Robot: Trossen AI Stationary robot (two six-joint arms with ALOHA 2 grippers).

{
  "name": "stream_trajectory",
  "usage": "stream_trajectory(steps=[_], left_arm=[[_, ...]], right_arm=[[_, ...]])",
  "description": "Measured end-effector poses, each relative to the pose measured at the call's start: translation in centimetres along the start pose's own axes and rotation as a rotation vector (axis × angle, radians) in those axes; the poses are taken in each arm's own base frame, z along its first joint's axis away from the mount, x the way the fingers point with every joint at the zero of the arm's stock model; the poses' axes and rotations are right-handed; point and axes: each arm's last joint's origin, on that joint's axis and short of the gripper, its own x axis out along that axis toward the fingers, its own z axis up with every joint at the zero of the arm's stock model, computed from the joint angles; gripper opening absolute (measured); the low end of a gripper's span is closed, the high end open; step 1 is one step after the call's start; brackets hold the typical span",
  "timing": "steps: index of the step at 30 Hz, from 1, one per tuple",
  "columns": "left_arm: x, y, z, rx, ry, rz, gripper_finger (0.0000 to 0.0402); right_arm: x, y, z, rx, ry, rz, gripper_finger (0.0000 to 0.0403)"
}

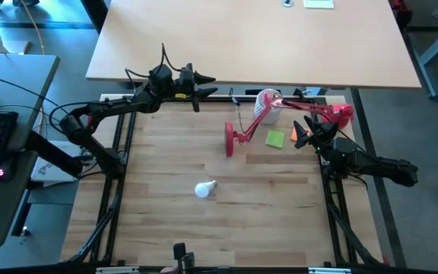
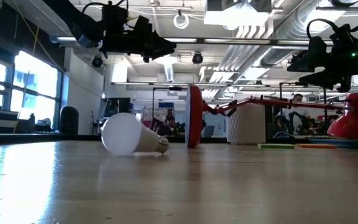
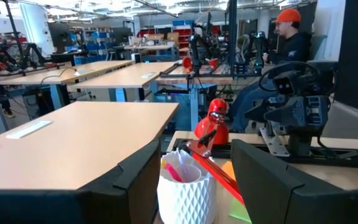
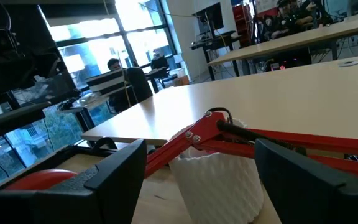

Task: Screw lightbulb
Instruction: Adjust the red lamp

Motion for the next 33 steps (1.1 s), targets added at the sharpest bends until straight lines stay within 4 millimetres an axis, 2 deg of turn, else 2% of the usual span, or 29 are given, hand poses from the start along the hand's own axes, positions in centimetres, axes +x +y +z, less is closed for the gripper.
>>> stream_trajectory(steps=[30, 33], left_arm=[[-0.01, -0.02, -0.3, 0.011, 0.027, 0.0, 0.019], [0.35, -0.65, -0.44, 0.0, 0.046, 0.019, 0.019]], right_arm=[[0.0, 0.0, 0.0, 0.0, 0.0, 0.0, 0.0295], [0.0, 0.0, 0.0, 0.0, 0.0, 0.0, 0.0295]])
